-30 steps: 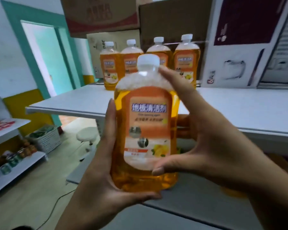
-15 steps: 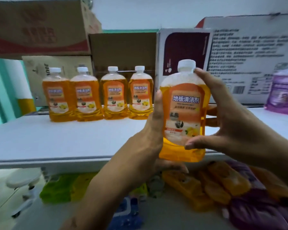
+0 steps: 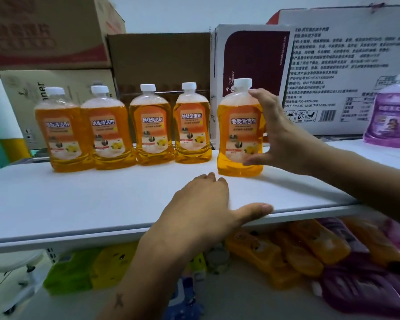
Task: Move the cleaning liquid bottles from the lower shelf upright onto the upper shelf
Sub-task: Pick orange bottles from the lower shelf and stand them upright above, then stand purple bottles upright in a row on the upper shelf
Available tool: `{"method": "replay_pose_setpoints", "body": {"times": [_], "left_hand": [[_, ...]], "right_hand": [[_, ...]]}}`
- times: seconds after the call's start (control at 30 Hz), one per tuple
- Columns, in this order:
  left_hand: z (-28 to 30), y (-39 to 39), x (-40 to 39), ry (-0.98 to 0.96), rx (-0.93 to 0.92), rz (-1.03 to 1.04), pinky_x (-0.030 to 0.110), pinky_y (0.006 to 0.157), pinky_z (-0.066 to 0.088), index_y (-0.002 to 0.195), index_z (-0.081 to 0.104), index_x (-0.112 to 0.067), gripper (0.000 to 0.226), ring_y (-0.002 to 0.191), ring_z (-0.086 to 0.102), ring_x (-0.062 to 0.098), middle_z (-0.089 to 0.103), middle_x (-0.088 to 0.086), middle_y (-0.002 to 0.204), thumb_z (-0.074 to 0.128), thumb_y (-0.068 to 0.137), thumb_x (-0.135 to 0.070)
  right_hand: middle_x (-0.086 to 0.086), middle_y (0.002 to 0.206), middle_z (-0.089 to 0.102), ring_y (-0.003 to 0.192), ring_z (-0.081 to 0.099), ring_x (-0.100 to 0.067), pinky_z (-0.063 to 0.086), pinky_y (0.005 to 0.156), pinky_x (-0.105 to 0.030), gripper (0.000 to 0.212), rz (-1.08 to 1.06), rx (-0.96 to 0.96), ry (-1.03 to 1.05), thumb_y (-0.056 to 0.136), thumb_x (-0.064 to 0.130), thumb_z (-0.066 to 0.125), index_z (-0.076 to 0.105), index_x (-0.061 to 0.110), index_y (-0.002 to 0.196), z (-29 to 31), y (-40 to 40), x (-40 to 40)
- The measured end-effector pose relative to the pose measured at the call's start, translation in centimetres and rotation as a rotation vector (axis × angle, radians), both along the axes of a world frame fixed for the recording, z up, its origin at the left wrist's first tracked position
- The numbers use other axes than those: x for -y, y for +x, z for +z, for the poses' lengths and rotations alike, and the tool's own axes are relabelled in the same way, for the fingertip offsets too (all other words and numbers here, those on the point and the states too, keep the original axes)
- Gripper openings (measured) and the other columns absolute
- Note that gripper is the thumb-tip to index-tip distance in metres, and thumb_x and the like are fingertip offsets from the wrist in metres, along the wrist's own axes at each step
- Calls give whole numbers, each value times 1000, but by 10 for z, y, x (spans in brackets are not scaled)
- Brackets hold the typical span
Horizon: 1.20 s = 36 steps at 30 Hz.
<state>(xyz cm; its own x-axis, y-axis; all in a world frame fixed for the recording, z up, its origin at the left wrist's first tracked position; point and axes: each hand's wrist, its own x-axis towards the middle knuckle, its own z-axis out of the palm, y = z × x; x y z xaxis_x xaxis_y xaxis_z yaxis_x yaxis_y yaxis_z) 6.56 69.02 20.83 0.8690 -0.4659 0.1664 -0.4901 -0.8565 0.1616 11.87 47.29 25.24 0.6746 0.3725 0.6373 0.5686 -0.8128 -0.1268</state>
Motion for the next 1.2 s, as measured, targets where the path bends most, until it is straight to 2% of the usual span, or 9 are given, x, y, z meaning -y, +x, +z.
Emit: {"method": "replay_pose_setpoints", "body": {"times": [0.13,0.3,0.53,0.7,0.8,0.87,0.9,1.03,1.2], "left_hand": [[-2,2,-2,-15,29,-18,41,111,33,146,42,-24,121,144,32,20,31,2,160,11,55,-98],[-3,5,-1,-19,9,-21,39,104,38,140,48,-23,107,136,39,19,43,2,152,24,66,-96],[4,2,-1,-53,2,-32,36,92,43,128,57,-20,114,120,51,20,55,4,137,17,55,-97],[4,0,-2,-66,24,-20,33,79,44,116,60,-19,95,101,53,17,61,3,123,30,67,-94],[4,1,-4,-93,6,-37,37,96,42,132,56,-19,95,124,48,21,53,4,141,36,72,-89],[5,0,-7,-228,37,-94,35,112,30,145,46,-21,86,142,33,18,37,1,157,45,81,-78],[5,-1,-9,-337,69,-128,32,114,24,148,43,-23,79,145,27,13,33,-2,159,49,85,-71],[4,-16,-13,-793,246,-273,21,111,24,143,46,-32,58,135,28,-8,40,-13,152,51,92,-57],[-23,-58,15,-1181,315,-613,43,109,43,139,48,-16,41,138,45,18,51,2,145,50,100,-28]], "right_hand": [[10,154,6,117,44,-17,47,93,-25,126,-63,16,-58,65,24,93,1,28,150,4,31,1],[-5,152,15,106,49,-20,51,84,-30,122,-115,55,-107,65,24,93,7,17,150,9,58,2],[-12,146,31,105,54,-18,54,84,-31,118,-85,41,-52,66,22,92,9,18,151,8,73,4],[-14,144,39,106,63,-28,58,87,-50,121,-90,-22,-25,69,22,91,4,25,152,6,74,8],[-15,160,19,130,51,-36,49,103,-52,128,-74,-99,22,69,17,91,-3,23,156,12,66,4],[-10,167,-2,148,27,-35,38,115,-48,131,-33,-177,136,71,17,89,-7,24,158,22,46,2],[-6,167,-4,149,26,-33,39,113,-43,126,-19,-224,210,72,21,87,-3,25,159,26,30,3],[1,158,34,135,50,-16,52,101,-29,91,55,-195,414,77,48,78,30,28,152,12,-65,20],[-6,133,62,126,58,-33,50,102,-48,41,210,0,854,91,29,69,55,19,128,-68,-167,29]]}}
